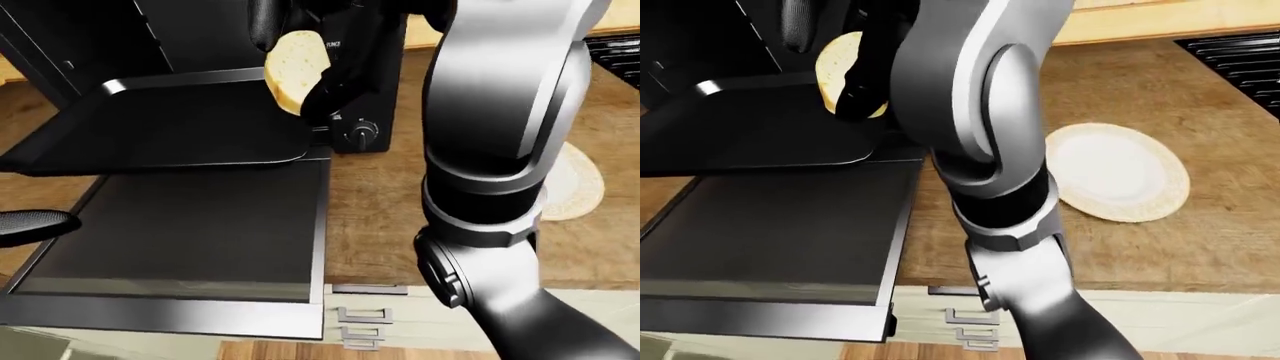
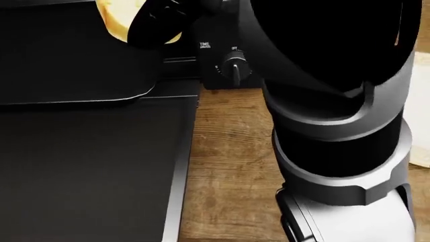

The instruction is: Place the bread on the tray of the toaster oven.

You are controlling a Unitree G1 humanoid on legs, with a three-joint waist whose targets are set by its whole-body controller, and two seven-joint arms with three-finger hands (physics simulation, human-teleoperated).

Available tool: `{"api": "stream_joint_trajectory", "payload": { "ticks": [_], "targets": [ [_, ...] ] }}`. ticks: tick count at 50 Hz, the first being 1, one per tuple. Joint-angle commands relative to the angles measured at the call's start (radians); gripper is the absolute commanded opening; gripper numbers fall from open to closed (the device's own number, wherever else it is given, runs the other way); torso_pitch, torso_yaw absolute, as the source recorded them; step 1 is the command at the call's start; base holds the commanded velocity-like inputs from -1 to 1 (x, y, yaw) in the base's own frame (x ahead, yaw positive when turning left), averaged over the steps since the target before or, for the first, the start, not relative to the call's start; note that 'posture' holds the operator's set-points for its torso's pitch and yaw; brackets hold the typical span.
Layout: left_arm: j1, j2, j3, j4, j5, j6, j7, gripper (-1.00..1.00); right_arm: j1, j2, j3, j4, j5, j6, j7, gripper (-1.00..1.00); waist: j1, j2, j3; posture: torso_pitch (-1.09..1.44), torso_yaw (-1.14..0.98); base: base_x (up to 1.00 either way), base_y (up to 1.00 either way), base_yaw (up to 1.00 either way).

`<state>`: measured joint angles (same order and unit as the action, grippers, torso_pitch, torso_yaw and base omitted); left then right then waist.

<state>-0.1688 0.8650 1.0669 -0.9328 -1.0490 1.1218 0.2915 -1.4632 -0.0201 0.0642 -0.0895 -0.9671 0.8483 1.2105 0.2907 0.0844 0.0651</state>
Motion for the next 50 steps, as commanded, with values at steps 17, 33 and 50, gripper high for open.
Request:
{"api": "stream_joint_trajectory", "payload": {
  "ticks": [17, 33, 50],
  "targets": [
    [0.000, -0.006, 0.036, -0.011, 0.068, -0.033, -0.052, 1.00, -0.009, 0.014, 0.001, 0.090, 0.097, -0.093, -0.126, -0.47, 0.111, 0.009, -0.043, 0.00, 0.42, 0.00, 0.00, 0.00],
    [-0.014, 0.001, 0.021, -0.015, 0.076, -0.030, -0.051, 1.00, 0.003, 0.001, -0.003, 0.166, 0.154, -0.155, -0.193, -0.47, 0.155, 0.003, -0.054, 0.00, 0.42, 0.00, 0.00, 0.00],
    [0.004, -0.046, 0.029, -0.031, 0.136, -0.037, -0.106, 1.00, -0.005, 0.006, 0.003, 0.339, 0.217, -0.286, -0.300, -0.46, 0.171, -0.004, -0.060, 0.00, 0.42, 0.00, 0.00, 0.00]
  ]
}}
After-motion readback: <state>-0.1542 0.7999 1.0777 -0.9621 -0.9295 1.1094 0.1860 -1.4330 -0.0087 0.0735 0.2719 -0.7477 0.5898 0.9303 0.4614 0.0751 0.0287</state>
